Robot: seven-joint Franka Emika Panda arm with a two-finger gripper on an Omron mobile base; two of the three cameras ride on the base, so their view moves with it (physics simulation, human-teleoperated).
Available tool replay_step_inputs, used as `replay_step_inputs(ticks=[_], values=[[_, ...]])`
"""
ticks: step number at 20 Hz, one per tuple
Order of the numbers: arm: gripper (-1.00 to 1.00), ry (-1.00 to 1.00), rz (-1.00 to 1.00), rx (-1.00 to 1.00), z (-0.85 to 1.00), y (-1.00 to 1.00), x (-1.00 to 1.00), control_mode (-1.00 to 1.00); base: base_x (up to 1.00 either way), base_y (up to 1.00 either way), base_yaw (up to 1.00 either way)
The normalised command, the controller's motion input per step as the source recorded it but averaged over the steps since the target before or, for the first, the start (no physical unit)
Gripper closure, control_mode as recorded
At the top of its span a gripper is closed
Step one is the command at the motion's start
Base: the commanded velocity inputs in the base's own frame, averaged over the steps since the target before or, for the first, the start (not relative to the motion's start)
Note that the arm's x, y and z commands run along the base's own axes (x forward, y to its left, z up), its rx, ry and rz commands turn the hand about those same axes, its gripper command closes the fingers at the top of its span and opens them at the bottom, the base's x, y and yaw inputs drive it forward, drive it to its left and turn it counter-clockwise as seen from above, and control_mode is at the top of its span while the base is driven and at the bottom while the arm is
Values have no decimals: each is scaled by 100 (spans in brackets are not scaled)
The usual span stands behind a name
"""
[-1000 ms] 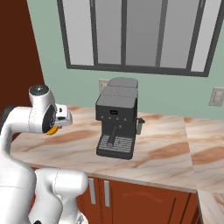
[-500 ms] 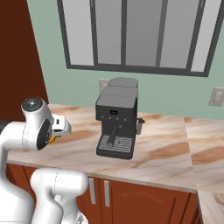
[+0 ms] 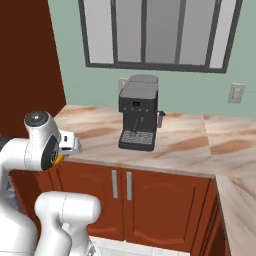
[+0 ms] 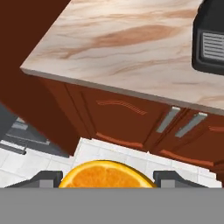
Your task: Place the orange in the correct fridge rack based on whether it is a fruit or vegetable. Finally, close the fridge door.
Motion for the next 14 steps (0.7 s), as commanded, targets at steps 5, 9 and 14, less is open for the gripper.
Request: replay_step_inputs(ticks=[5, 9, 14], values=[[100, 0, 0, 0, 0, 0, 0, 100, -100, -22, 0], [100, 0, 0, 0, 0, 0, 0, 100, -100, -6, 7], [100, 0, 0, 0, 0, 0, 0, 100, -99, 29, 18]])
